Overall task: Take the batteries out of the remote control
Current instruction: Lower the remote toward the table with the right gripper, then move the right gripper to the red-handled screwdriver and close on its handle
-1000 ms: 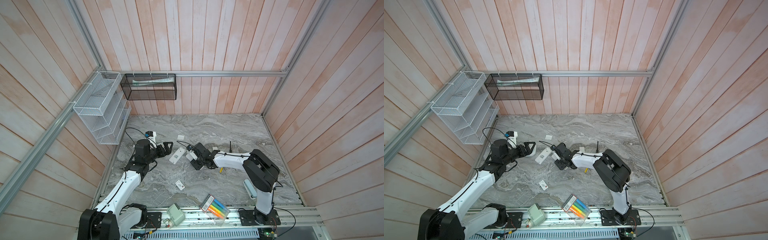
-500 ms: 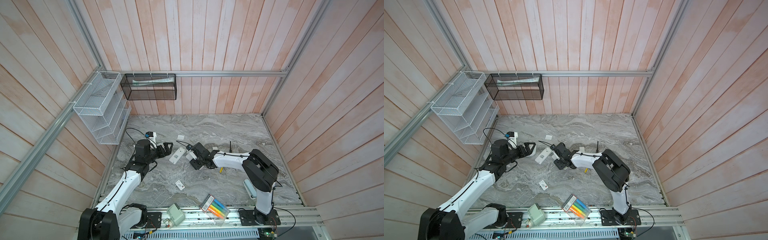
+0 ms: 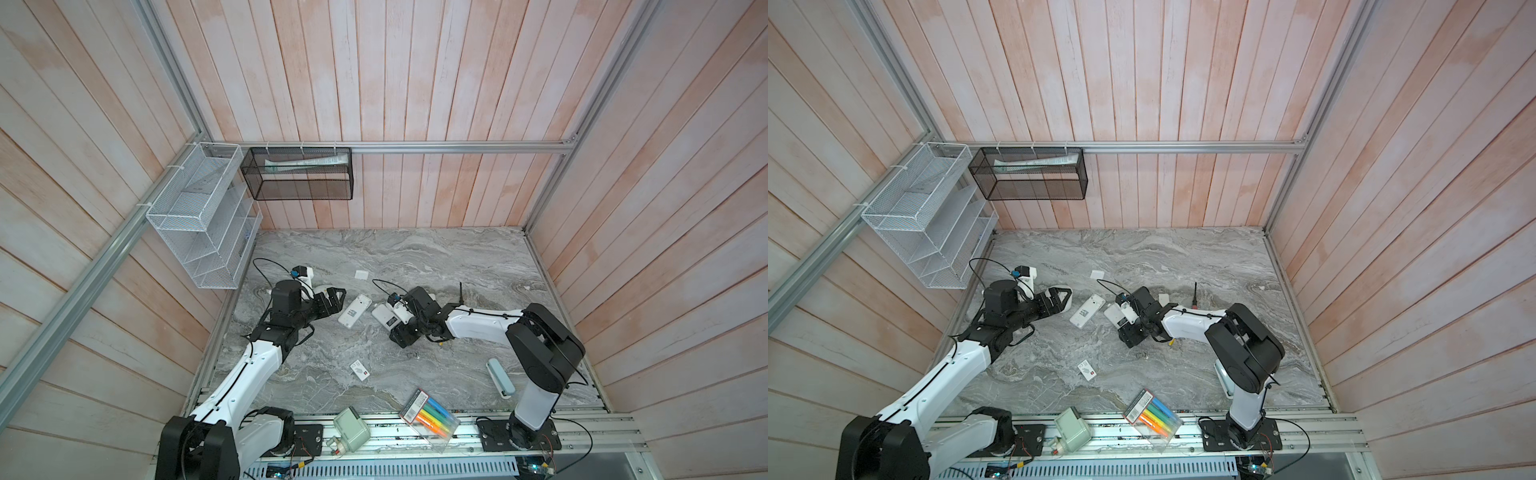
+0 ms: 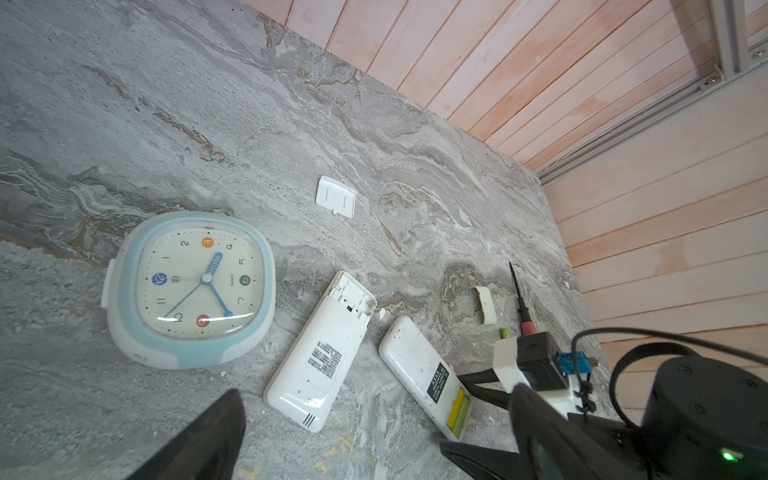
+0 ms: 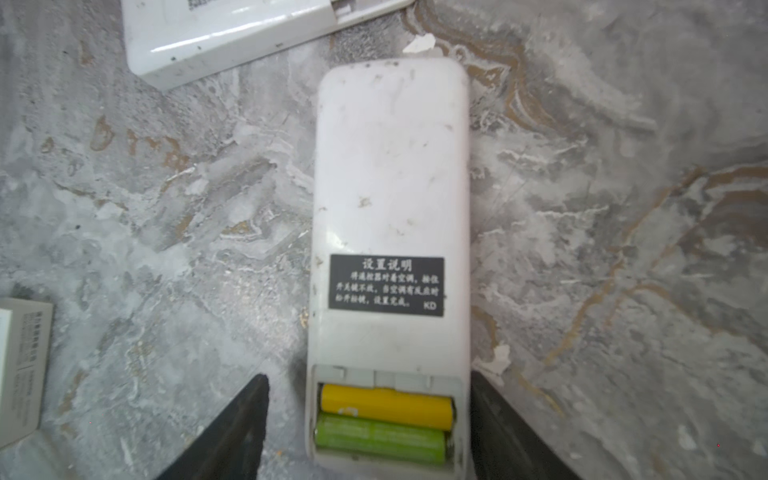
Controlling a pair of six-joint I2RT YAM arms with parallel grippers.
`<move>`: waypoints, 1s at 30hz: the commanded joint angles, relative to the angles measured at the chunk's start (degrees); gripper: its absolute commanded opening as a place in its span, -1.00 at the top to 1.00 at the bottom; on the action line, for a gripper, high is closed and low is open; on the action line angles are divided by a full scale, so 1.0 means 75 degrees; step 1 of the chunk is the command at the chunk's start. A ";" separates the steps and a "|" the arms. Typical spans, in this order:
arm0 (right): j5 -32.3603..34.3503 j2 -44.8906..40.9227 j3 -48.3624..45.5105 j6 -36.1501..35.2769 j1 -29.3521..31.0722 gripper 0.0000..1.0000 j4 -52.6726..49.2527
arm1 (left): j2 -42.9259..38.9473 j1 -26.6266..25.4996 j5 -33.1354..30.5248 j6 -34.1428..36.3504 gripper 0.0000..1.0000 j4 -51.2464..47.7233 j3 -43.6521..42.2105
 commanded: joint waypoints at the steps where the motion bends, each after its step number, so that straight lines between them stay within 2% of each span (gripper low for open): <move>1: -0.0693 -0.0107 -0.0294 0.0485 0.0081 -0.54 -0.0310 | 0.0072 0.0012 0.0018 -0.0054 -1.00 -0.0118 0.0140; 10: -0.1003 -0.0138 -0.0346 0.0899 0.0466 -0.54 -0.0195 | 0.0091 0.0018 0.0125 -0.0135 -1.00 -0.0022 0.0151; 15: -0.0630 -0.0110 -0.0314 0.1114 0.0490 -0.52 -0.0232 | 0.0173 0.0018 0.0287 -0.0223 -1.00 0.0086 0.0124; 19: -0.0399 -0.0536 -0.0457 0.1259 0.0269 -0.46 -0.0174 | 0.0230 0.0003 0.0387 -0.0231 -1.00 0.0148 0.0105; 27: 0.0476 -0.2138 -0.0948 0.1897 -0.1044 -0.44 0.0121 | 0.0321 -0.0081 0.0401 -0.0436 -1.00 0.0319 0.0113; 28: 0.0696 -0.2300 -0.0953 0.1968 -0.1220 -0.44 0.0065 | 0.0336 -0.0119 0.0341 -0.0480 -1.00 0.0295 0.0135; 30: 0.1956 -0.2498 -0.0930 0.2564 -0.1488 -0.37 -0.0169 | 0.0421 -0.0158 0.0378 -0.0567 -1.00 0.0224 0.0210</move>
